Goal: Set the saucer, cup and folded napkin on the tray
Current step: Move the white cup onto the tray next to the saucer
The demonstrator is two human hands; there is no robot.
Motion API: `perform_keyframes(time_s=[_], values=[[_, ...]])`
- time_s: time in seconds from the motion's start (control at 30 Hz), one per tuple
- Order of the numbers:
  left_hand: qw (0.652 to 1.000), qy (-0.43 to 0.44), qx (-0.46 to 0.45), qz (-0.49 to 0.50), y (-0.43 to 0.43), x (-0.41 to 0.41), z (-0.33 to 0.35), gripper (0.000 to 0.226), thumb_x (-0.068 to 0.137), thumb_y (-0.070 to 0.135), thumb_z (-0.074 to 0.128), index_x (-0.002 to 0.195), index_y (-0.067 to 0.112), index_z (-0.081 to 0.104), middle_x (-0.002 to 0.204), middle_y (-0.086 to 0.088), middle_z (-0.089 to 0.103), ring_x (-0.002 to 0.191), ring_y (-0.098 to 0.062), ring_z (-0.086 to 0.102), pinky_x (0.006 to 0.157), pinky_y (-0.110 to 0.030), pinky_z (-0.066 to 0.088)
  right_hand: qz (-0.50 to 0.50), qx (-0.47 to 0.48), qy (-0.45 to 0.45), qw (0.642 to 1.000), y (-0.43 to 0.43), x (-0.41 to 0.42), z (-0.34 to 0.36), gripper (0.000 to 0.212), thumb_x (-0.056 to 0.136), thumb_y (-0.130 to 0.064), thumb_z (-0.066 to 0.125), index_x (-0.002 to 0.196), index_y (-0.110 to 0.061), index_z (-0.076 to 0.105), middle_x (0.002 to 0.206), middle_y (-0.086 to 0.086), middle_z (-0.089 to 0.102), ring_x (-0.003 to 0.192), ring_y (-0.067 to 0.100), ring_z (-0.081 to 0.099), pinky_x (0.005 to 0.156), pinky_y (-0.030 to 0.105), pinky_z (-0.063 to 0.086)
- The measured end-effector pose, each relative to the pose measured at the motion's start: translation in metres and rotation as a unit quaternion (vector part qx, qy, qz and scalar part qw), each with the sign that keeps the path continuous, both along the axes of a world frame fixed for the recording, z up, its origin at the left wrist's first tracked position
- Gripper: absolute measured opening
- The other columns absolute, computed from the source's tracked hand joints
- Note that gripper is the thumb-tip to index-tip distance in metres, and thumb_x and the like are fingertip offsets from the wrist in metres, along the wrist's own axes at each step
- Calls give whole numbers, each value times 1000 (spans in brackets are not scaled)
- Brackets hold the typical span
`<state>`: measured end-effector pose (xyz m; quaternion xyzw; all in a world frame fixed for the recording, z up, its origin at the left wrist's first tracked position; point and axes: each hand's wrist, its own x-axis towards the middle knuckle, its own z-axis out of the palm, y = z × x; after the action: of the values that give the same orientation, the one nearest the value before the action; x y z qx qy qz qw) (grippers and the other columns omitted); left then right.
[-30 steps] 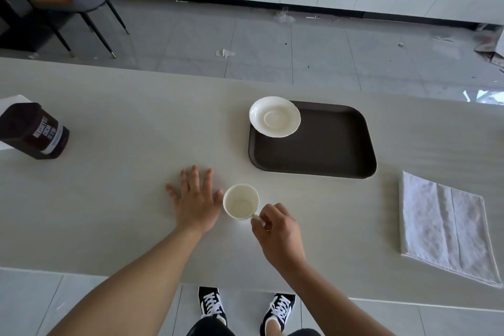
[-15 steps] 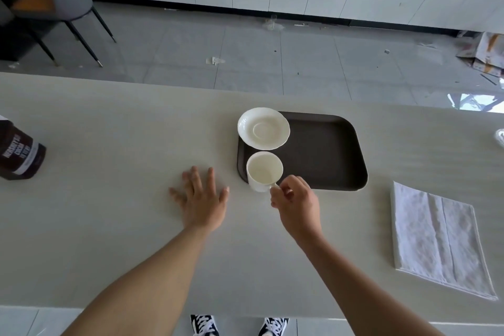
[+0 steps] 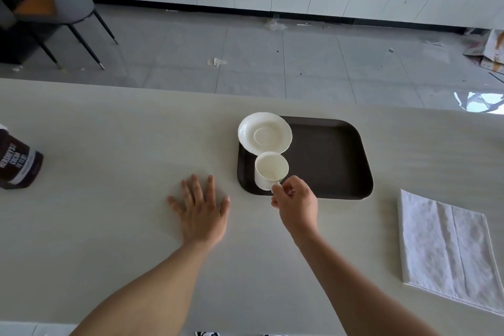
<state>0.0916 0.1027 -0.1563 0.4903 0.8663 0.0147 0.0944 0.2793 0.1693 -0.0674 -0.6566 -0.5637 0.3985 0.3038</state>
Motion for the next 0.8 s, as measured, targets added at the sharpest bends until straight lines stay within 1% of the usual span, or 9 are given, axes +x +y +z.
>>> perform_keyframes(time_s=[0.17,0.27,0.37,0.5,0.63,0.8], values=[[1000,3,-2,0,-1,1,2,77,93,64,13,160,27,9,169,-14,7,155,-38,-1,116,-71,1,-10,-9,1,1000,1,-5,-4,29,85,-23,64,69,-6,48,74,13,62,71,31,69,64,42,54],[1000,3,3,2,-1,1,4,79,91,64,9,160,27,12,168,-15,10,155,-37,1,116,-71,1,-16,-12,4,1000,1,-10,-6,30,85,-23,65,68,-7,47,75,14,62,71,30,69,63,39,52],[1000,4,5,2,-1,2,5,80,90,64,9,160,27,14,168,-14,11,155,-37,2,116,-71,1,-14,-9,-2,1000,1,-14,-8,32,86,-25,65,65,-10,46,75,13,62,74,32,68,67,43,53],[1000,5,12,3,-1,3,7,79,90,63,12,159,27,19,168,-15,14,154,-37,5,116,-70,2,-13,-9,-2,1000,-2,-20,-9,36,85,-28,65,60,-18,41,74,13,61,74,33,67,68,45,53],[1000,1,14,3,-1,4,9,79,90,63,13,159,27,19,168,-15,15,155,-37,5,116,-70,2,5,-26,-1,1000,-5,-27,-13,29,85,-29,66,70,-11,50,77,11,66,76,29,66,69,42,52],[1000,0,15,3,-2,4,10,80,89,64,11,160,27,17,168,-14,13,155,-36,3,117,-70,3,24,-29,-13,999,-6,-32,-15,30,86,-28,67,71,-8,50,76,11,68,75,28,64,67,40,51]])
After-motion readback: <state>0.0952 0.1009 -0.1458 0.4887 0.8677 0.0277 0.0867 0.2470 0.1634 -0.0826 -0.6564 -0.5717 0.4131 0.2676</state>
